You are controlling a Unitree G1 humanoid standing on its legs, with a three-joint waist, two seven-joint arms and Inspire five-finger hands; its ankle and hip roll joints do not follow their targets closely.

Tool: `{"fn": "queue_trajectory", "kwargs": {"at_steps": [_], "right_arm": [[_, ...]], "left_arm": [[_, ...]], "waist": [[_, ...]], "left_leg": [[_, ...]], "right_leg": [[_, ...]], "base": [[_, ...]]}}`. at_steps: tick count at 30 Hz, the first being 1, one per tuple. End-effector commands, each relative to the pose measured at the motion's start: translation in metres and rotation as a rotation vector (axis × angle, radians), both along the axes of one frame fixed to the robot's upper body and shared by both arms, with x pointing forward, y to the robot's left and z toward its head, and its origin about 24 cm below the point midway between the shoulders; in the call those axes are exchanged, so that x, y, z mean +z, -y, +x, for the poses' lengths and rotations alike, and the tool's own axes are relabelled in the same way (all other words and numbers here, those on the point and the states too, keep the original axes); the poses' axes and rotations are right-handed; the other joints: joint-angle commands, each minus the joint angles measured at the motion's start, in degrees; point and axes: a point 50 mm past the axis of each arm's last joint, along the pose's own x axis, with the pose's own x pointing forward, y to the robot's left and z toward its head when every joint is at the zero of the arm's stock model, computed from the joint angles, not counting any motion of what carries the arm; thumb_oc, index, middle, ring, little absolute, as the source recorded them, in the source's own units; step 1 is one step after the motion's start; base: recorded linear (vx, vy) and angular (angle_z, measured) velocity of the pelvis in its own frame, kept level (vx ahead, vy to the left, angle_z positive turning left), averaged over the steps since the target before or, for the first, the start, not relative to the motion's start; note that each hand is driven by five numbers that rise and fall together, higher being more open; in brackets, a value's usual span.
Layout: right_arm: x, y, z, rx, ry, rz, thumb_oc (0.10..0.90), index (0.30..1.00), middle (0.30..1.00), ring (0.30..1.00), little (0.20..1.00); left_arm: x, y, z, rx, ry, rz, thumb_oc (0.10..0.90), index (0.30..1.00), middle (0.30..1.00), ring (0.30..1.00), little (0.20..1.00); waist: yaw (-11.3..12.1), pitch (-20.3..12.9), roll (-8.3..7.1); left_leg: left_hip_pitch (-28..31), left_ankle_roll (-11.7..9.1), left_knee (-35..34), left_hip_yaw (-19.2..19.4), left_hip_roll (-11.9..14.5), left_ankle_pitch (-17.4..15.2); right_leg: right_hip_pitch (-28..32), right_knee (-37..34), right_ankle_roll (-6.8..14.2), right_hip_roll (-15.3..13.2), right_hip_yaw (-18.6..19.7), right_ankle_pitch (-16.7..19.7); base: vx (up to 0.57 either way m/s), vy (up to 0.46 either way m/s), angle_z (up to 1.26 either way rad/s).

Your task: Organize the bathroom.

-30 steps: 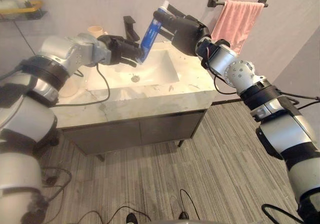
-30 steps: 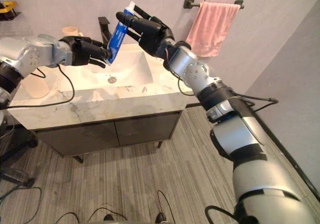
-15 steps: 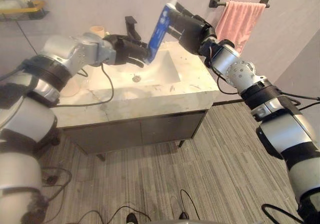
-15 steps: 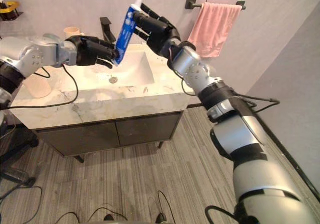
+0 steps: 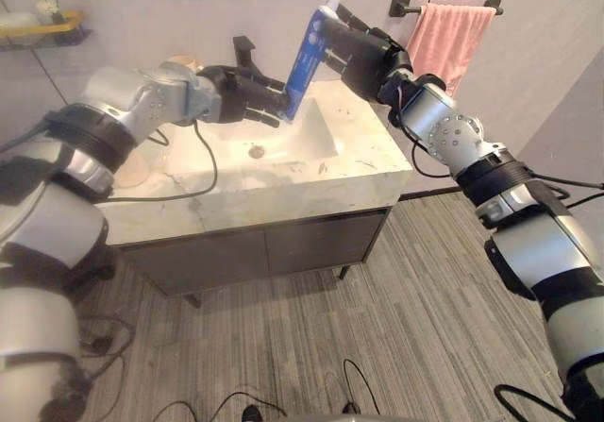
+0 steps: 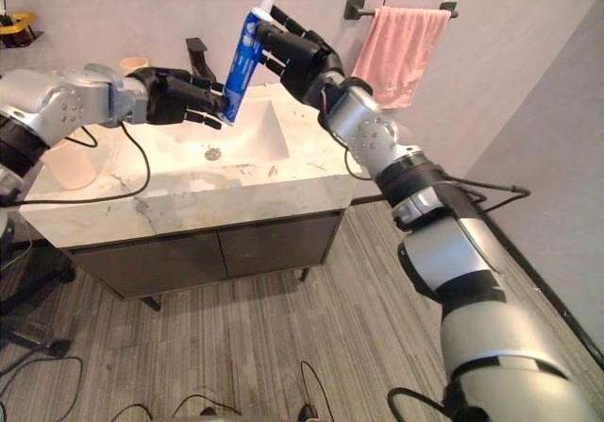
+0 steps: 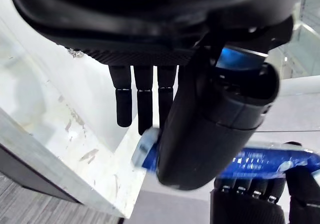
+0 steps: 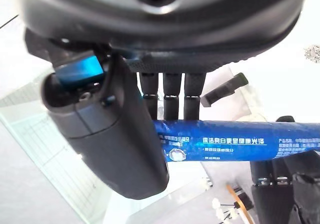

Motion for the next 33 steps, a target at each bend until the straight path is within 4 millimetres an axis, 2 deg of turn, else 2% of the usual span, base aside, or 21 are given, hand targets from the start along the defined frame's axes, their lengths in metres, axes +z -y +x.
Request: {"fn": "queue_trajectory", "kwargs": {"at_steps": [1,2,4,6,9,11,14,17,18,21,24,25,26,28,29,31,33], "right_arm": [[0.062,0.003,-0.005,-0.005,0.18,0.05,0.4,0.3,0.3,0.3,0.3],[0.062,0.003,-0.005,-0.007,0.18,0.05,0.4,0.3,0.3,0.3,0.3],[0.066,0.01,-0.005,-0.023,0.18,0.052,0.4,0.3,0.3,0.3,0.3],[0.068,0.011,-0.006,-0.028,0.181,0.053,0.4,0.3,0.3,0.3,0.3],[0.072,0.019,-0.005,-0.045,0.177,0.06,0.4,0.3,0.3,0.3,0.3],[0.072,0.021,-0.004,-0.049,0.176,0.061,0.4,0.3,0.3,0.3,0.3],[0.076,0.03,-0.003,-0.065,0.167,0.062,0.4,0.3,0.3,0.3,0.3],[0.078,0.035,-0.003,-0.071,0.164,0.061,0.4,0.3,0.3,0.3,0.3],[0.081,0.042,-0.004,-0.08,0.161,0.06,0.4,0.3,0.3,0.3,0.3],[0.084,0.048,-0.006,-0.091,0.158,0.053,0.4,0.3,0.3,0.3,0.3],[0.085,0.05,-0.006,-0.094,0.159,0.05,0.4,0.3,0.3,0.3,0.3],[0.087,0.052,-0.007,-0.098,0.16,0.045,0.4,0.3,0.3,0.3,0.3],[0.091,0.06,-0.009,-0.11,0.166,0.026,0.406,0.309,0.309,0.309,0.309],[0.091,0.06,-0.009,-0.111,0.166,0.025,0.406,0.309,0.309,0.309,0.309],[0.091,0.062,-0.01,-0.115,0.17,0.02,0.411,0.316,0.316,0.316,0.316],[0.092,0.065,-0.012,-0.122,0.187,0.014,0.409,0.314,0.314,0.314,0.314],[0.092,0.065,-0.014,-0.126,0.194,0.015,0.406,0.309,0.309,0.309,0.309]], "left_arm": [[0.086,-0.028,-0.006,0.189,0.39,0.096,0.8,0.9,0.9,0.9,0.9],[0.089,-0.03,-0.007,0.197,0.399,0.102,0.8,0.9,0.9,0.9,0.9],[0.107,-0.048,-0.014,0.268,0.46,0.152,0.8,0.9,0.9,0.9,0.9],[0.112,-0.052,-0.016,0.289,0.479,0.163,0.8,0.9,0.9,0.9,0.9],[0.13,-0.065,-0.025,0.388,0.56,0.182,0.8,0.9,0.9,0.9,0.9],[0.136,-0.069,-0.027,0.418,0.588,0.183,0.8,0.9,0.9,0.9,0.9],[0.156,-0.08,-0.039,0.539,0.712,0.164,0.8,0.9,0.9,0.9,0.9],[0.163,-0.084,-0.044,0.576,0.753,0.163,0.8,0.9,0.9,0.9,0.9],[0.178,-0.091,-0.056,0.664,0.853,0.161,0.8,0.9,0.9,0.9,0.9],[0.192,-0.099,-0.07,0.755,0.94,0.145,0.8,0.9,0.9,0.9,0.9],[0.196,-0.102,-0.074,0.788,0.962,0.137,0.8,0.9,0.9,0.9,0.9],[0.199,-0.105,-0.078,0.825,0.986,0.108,0.8,0.9,0.9,0.9,0.9],[0.205,-0.122,-0.094,1.002,1.012,-0.019,0.8,0.9,0.9,0.9,0.9],[0.205,-0.122,-0.095,1.01,1.015,-0.028,0.8,0.9,0.9,0.9,0.9],[0.203,-0.13,-0.098,1.069,0.992,-0.083,0.8,0.9,0.9,0.9,0.9],[0.191,-0.158,-0.111,1.248,0.952,-0.263,0.8,0.9,0.9,0.9,0.9],[0.177,-0.174,-0.115,1.343,0.901,-0.352,0.8,0.9,0.9,0.9,0.9]], "waist": [[2.0,-12.8,1.97],[2.0,-12.8,1.97],[2.0,-12.8,2.05],[2.0,-12.7,2.06],[2.0,-12.9,2.06],[1.9,-13.0,2.04],[2.0,-13.3,1.99],[2.1,-13.5,1.91],[2.1,-13.7,1.8],[2.3,-13.9,1.72],[2.4,-13.9,1.66],[2.5,-14.0,1.6],[2.9,-14.2,1.39],[2.9,-14.2,1.4],[3.0,-14.2,1.32],[3.4,-13.9,0.93],[3.7,-13.8,0.83]], "left_leg": [[0.8,1.8,-0.2,-7.9,-3.7,-4.1],[0.8,1.8,-0.2,-7.9,-3.7,-4.1],[0.8,1.6,-0.2,-7.8,-3.6,-4.1],[0.8,1.6,-0.2,-7.8,-3.6,-4.1],[0.7,1.4,-0.2,-7.7,-3.6,-4.2],[0.7,1.4,-0.2,-7.6,-3.5,-4.2],[0.7,1.3,-0.2,-7.7,-3.6,-4.3],[0.6,1.2,-0.2,-7.7,-3.6,-4.4],[0.6,1.2,-0.2,-7.7,-3.5,-4.4],[0.6,1.0,-0.2,-7.8,-3.5,-4.6],[0.5,1.0,-0.2,-7.8,-3.5,-4.6],[0.5,1.0,-0.2,-7.9,-3.5,-4.6],[0.4,0.8,-0.2,-8.0,-3.4,-4.7],[0.4,0.8,-0.2,-8.1,-3.4,-4.7],[0.4,0.8,-0.2,-8.1,-3.4,-4.7],[0.3,0.7,-0.2,-8.6,-3.4,-4.6],[0.1,0.7,-0.2,-8.9,-3.4,-4.5]], "right_leg": [[1.0,-0.4,4.1,2.1,3.1,-1.9],[1.0,-0.4,4.1,2.1,3.1,-1.9],[1.0,-0.4,4.0,2.0,2.8,-1.8],[1.0,-0.4,4.1,2.0,2.8,-1.8],[0.9,-0.4,4.1,1.9,2.6,-1.8],[0.9,-0.4,4.1,1.8,2.5,-1.9],[0.9,-0.4,4.1,1.7,2.2,-1.9],[0.9,-0.4,4.1,1.7,2.1,-2.0],[0.9,-0.4,4.1,1.6,2.0,-2.1],[0.9,-0.4,4.1,1.6,1.7,-2.2],[0.9,-0.4,4.1,1.5,1.6,-2.2],[0.9,-0.4,4.1,1.5,1.5,-2.2],[0.9,-0.4,4.2,1.4,1.2,-2.3],[0.9,-0.4,4.2,1.4,1.2,-2.3],[0.9,-0.4,4.2,1.4,1.1,-2.3],[0.9,-0.4,4.1,1.4,0.6,-2.4],[0.9,-0.4,4.0,1.4,0.4,-2.5]], "base": [[0.0,0.0,0.0],[0.0,0.0,0.0],[0.0,0.0,0.0],[0.0,0.0,0.0],[0.0,0.0,0.0],[0.0,-0.003,0.06],[0.0,-0.005,0.07],[0.0,0.0,0.0],[0.0,0.0,0.0],[0.0,0.0,0.0],[0.0,0.0,0.0],[0.0,0.0,0.0],[0.0,0.0,0.0],[0.0,0.0,0.0],[0.0,0.0,0.0],[0.0,0.0,0.0],[0.0,0.0,0.0]]}}
